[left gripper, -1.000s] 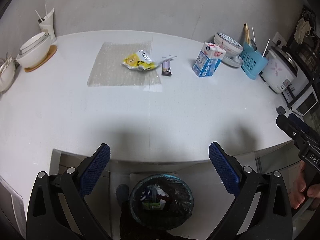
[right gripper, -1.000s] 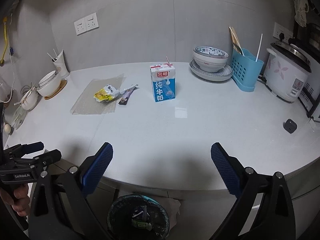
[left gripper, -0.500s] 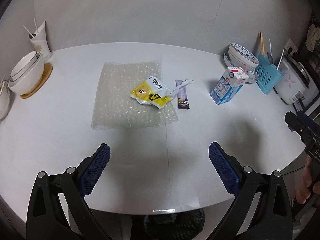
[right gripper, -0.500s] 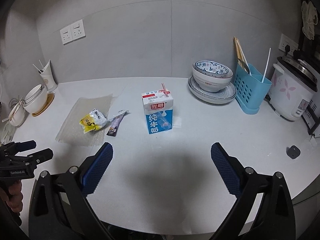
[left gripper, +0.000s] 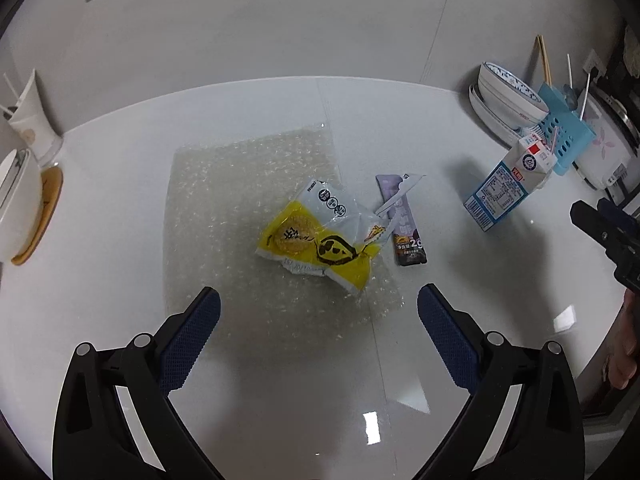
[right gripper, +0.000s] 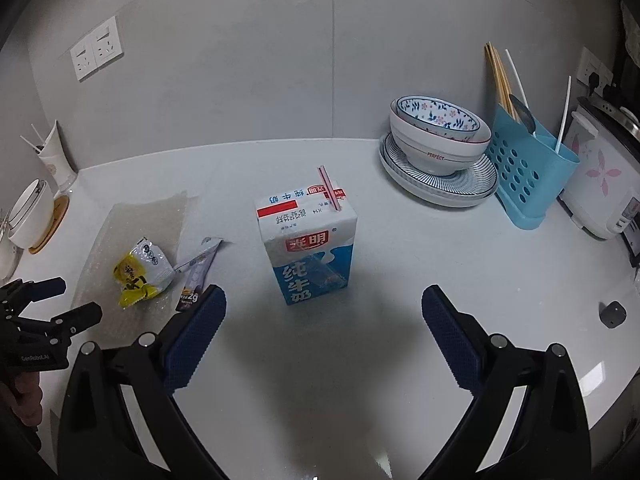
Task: Collect trash
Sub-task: 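Grasp the yellow snack bag with the left tool while the right tool grasps the milk carton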
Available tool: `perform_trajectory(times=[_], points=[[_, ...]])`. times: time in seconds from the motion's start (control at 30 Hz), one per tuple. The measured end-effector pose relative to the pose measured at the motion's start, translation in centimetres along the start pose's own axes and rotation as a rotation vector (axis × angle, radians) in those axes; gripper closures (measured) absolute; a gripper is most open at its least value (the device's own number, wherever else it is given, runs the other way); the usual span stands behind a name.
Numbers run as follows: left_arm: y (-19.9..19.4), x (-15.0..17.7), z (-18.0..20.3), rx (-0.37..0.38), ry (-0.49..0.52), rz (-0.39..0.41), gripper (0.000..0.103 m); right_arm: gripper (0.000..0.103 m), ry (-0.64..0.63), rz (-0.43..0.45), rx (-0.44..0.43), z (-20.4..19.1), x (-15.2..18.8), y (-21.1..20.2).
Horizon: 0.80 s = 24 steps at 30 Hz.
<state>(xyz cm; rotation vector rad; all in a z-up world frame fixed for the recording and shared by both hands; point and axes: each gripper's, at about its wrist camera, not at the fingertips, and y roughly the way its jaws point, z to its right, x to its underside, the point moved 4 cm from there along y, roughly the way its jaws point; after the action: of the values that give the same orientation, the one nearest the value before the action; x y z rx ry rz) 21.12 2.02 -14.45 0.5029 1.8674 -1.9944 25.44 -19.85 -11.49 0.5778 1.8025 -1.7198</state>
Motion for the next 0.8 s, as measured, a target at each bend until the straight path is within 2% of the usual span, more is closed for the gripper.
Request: perform_trajectory(times=[0.2, 0.43, 0.53, 0.67, 0.73, 0.8], points=[[3.8, -1.2, 0.2, 0.023, 0.052, -0.037, 0.007, 0.009, 0.018, -0.016, 0.025, 0.1, -1.1, 2.2], [6.4, -2.2, 0.7, 0.025, 0.095, -0.058, 0.008, 0.009, 0.017, -0.028, 0.039, 0.2, -2.3, 4.0], [7.1, -2.2, 0.9, 0.03, 0.108, -0.069, 0.012, 0.009, 0.02, -0.04, 0.038, 0.1, -2.5, 4.8], [7.5, -2.5, 1.3, 0.023, 0.121, -0.065, 0.019, 0.018, 0.01, -0.052, 0.024, -0.2, -2.7, 5.6], [7.3, -2.7, 1.4, 0.023, 0.125, -0.057, 0.023, 0.026, 0.006, -0.06, 0.018, -0.4, -2.7, 5.9], [7.1, -2.9, 1.6, 0.021, 0.132, -0.045, 0.028, 0.038, 0.006, -0.068, 0.001, -0.6, -2.8, 6.2]])
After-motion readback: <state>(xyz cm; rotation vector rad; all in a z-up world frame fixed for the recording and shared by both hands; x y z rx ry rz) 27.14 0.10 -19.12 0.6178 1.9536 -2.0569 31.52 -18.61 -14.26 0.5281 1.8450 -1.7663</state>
